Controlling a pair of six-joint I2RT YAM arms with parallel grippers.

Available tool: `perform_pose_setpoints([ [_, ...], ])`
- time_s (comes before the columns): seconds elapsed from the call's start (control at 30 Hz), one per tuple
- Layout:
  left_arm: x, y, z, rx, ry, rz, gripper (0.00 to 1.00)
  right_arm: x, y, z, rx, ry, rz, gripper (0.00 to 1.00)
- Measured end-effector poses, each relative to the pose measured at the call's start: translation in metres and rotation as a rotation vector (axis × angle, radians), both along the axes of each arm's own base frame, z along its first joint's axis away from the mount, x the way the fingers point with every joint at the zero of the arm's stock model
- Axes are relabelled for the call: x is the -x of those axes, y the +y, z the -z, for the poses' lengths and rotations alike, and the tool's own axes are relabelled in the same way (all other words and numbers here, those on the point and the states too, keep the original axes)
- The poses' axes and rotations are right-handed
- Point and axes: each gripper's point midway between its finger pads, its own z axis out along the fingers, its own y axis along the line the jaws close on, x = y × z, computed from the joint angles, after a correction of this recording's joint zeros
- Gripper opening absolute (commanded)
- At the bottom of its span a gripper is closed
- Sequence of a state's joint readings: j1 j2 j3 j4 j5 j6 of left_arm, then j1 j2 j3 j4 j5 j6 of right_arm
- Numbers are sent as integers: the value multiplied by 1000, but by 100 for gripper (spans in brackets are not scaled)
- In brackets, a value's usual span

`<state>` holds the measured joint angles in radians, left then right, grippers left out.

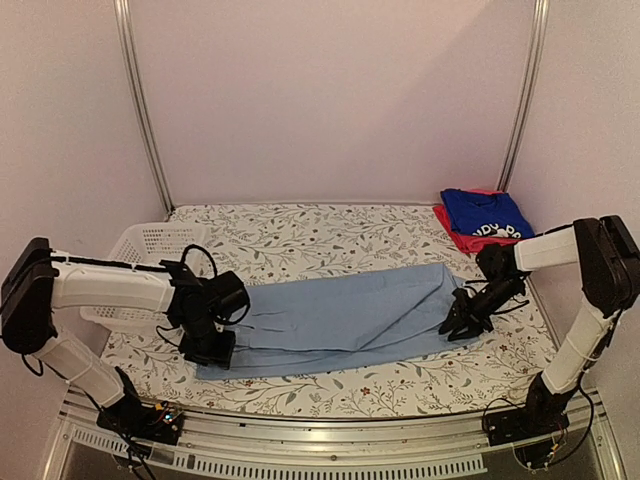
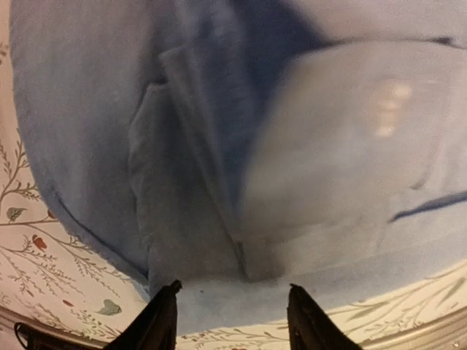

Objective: Fold and stack the mixed laundry pile
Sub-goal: Rotate the rectangle-folded shirt at the center of the board.

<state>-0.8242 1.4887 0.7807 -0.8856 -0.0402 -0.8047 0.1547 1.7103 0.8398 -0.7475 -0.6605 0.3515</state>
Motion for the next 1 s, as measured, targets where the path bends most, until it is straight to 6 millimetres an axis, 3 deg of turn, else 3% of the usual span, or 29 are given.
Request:
perform_pose_setpoints([
  [0.07, -9, -26, -18, 79, -51, 79, 68, -19, 1, -1, 10, -24, -3, 31],
  [0.2, -47, -113, -89, 342, -249, 249, 73, -59, -7, -9, 84, -138, -25, 36],
  [0.3, -79, -143, -125, 414, -361, 288, 76, -73, -16, -25, 139, -217, -17, 36],
  [0.37, -105, -151, -129, 413, -397, 287, 77, -73, -18, -45, 152, -270, -8, 35],
  [0.5, -163, -146, -98, 330, -390, 261, 78, -66, -2, -73, 137, -354, -42, 32],
  [0.63, -191, -136, -56, 247, -334, 295, 76, -42, 22, -54, 110, -300, -114, 31],
  [0.73, -194, -132, -38, 217, -299, 325, 68, -29, 24, -29, 118, -218, -124, 31],
  [0.87, -184, -122, -27, 203, -248, 345, 71, -29, 23, -9, 130, -176, -124, 31],
  [1.0, -165, -86, -26, 187, -198, 309, 73, -32, 25, -1, 122, -168, -130, 31],
])
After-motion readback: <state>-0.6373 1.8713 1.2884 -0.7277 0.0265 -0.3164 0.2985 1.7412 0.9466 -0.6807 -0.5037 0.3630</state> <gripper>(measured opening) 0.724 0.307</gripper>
